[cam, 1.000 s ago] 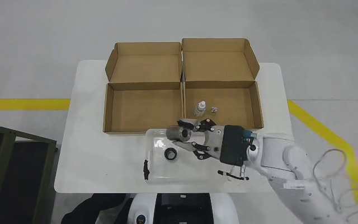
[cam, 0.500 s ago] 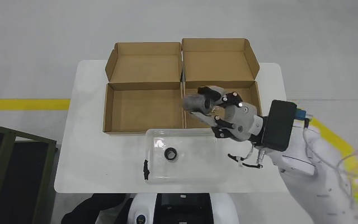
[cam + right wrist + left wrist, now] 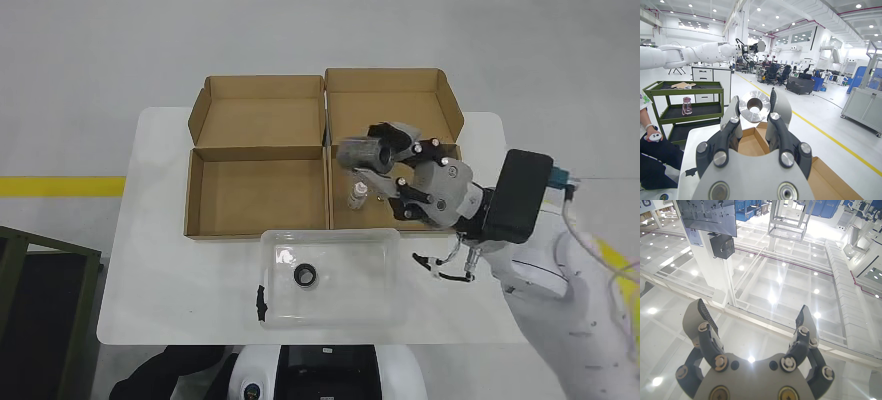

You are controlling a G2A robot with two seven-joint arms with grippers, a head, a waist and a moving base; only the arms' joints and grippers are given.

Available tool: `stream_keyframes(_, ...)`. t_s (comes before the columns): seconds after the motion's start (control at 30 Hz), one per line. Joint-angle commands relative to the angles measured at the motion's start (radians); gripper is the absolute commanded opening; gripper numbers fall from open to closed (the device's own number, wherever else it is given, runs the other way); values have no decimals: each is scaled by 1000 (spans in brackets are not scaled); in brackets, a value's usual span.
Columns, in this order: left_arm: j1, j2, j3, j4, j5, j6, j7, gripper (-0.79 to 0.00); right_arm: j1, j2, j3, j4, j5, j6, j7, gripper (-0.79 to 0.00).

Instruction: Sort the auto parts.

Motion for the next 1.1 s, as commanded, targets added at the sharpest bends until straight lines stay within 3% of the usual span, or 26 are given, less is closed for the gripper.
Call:
stream_keyframes(0.0,0,0,0,0,0,0,0,0,16,-5,-35,24,-13,4,12,-785)
stream_keyframes(0.37,0,0,0,0,0,0,0,0,83,-35,-216,106,-146,16,92,-785)
stream_keyframes(1.07,0,0,0,0,0,0,0,0,211,-105,-441,342,-279,131,332,-785)
